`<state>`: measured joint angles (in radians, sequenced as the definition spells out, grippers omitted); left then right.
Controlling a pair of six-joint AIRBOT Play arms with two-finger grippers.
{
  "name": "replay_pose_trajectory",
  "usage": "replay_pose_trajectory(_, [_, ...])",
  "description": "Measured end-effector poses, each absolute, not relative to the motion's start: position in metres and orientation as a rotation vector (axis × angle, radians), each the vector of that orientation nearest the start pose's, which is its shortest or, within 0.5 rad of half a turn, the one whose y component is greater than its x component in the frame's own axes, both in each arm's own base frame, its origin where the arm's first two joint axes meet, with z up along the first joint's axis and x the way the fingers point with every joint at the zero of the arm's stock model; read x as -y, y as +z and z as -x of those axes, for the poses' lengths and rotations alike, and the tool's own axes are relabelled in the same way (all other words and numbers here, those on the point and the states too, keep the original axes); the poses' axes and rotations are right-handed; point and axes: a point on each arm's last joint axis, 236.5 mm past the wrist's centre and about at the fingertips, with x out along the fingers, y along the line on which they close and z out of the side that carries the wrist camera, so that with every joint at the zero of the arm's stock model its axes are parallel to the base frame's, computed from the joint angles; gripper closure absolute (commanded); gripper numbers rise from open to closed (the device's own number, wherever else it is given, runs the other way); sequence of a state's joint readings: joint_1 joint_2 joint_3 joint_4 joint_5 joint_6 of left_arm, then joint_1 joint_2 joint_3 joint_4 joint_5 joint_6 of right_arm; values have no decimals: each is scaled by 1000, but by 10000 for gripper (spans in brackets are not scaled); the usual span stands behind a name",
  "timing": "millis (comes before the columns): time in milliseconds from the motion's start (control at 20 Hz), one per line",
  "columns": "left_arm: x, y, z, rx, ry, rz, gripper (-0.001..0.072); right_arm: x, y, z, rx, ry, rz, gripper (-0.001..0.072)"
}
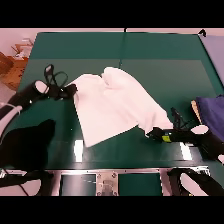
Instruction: Fold the shirts.
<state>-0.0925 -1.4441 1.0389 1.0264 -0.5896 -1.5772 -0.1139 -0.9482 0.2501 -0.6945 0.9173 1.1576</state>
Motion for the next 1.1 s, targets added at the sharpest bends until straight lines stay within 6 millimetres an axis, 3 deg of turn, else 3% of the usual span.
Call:
replay_pose_trajectory(100, [106,-19,-492,-966,-153,513,686,-147,-108,-198,-1373,367,-694,696])
replay_pose_trajectory(200, [111,-21,-507,-985,-188,503,685,-169,-106,-197,-1353,403,-679,694])
replay_pose_trajectory(250, [114,-21,-514,-989,-205,508,637,-178,-104,-197,-1343,418,-670,646])
replay_pose_trajectory(300, [116,-24,-517,-1005,-219,507,284,-185,-102,-196,-1337,433,-668,480])
replay_pose_trajectory(350, [117,-27,-518,-1026,-232,509,-13,-190,-98,-197,-1335,449,-668,423])
replay_pose_trajectory(500, [107,-21,-515,-1095,-267,512,8,-192,-82,-200,-1354,488,-698,422])
replay_pose_trajectory(600, [92,-13,-501,-1177,-291,519,8,-180,-66,-208,-1366,493,-742,422])
replay_pose_trajectory(750, [68,-10,-461,-1363,-313,543,8,-138,-45,-235,-1319,426,-813,406])
replay_pose_trajectory(800, [64,-10,-445,-1432,-321,552,9,-119,-40,-246,-1286,382,-830,321])
replay_pose_trajectory(900, [62,-13,-413,-1558,-328,555,8,-81,-36,-267,-1216,292,-857,288])
replay_pose_trajectory(1100, [71,-23,-345,-1722,-334,541,8,-33,-53,-292,-1179,174,-889,293])
